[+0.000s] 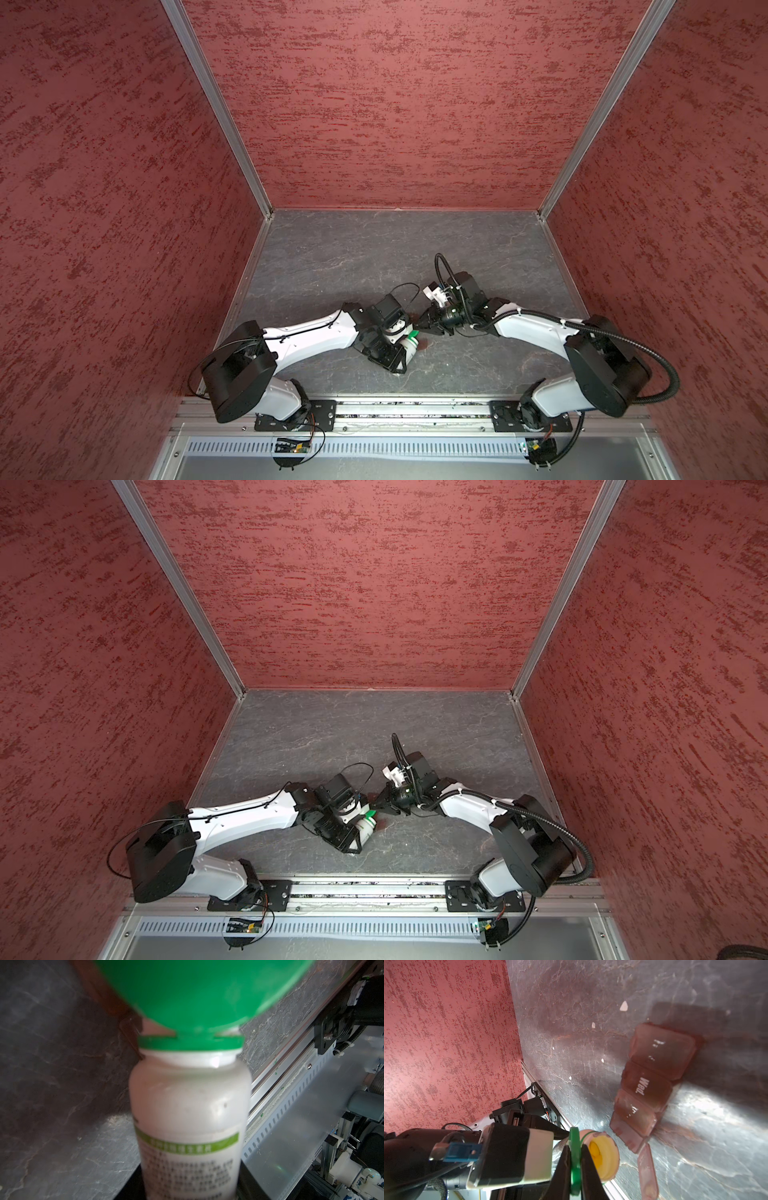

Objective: Sort the pills into containers

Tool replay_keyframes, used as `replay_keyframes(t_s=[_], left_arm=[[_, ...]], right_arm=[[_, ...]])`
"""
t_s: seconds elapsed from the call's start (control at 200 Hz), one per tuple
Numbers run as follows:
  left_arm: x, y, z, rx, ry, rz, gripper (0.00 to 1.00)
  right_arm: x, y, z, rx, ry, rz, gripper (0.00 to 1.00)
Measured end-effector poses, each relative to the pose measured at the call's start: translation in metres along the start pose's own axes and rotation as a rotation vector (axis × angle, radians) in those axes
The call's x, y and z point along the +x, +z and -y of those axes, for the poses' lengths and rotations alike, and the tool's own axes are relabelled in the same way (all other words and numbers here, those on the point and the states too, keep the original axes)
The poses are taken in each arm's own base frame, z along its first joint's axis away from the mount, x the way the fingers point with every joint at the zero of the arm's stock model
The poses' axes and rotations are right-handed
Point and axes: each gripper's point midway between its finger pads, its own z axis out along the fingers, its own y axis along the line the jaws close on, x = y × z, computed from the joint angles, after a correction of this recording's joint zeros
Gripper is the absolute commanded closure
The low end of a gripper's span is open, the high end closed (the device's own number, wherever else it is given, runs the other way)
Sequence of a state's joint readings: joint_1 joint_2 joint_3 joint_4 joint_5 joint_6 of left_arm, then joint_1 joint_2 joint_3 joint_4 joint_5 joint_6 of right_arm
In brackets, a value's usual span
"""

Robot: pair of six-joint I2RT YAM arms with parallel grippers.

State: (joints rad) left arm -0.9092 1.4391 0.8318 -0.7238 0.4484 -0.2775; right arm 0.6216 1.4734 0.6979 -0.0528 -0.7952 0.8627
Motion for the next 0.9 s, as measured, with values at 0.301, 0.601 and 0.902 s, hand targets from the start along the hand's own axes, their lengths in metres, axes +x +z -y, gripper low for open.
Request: replay_keyframes(t_s=[0.301,0.601,0.902], left_arm=[[-0.0009,-0.0043,-0.001,0.009,-0.014,-0.039,1.0],[0.0027,-0.0042,-0.0001,0.023,-0.034,-0.085,1.0],[0.006,-0.0042,0.0009,0.03,-0.049,-0.106,1.0]], right_arm=[[-0.0018,0.0007,-0.0014,0.021,-0.023,0.009,0.88],[0.0009,0.0036,0.0007,0.06,-0.047,0.008,0.88],[0.0036,0.0059,0.0016,0.099,-0.077,0.006,0.89]])
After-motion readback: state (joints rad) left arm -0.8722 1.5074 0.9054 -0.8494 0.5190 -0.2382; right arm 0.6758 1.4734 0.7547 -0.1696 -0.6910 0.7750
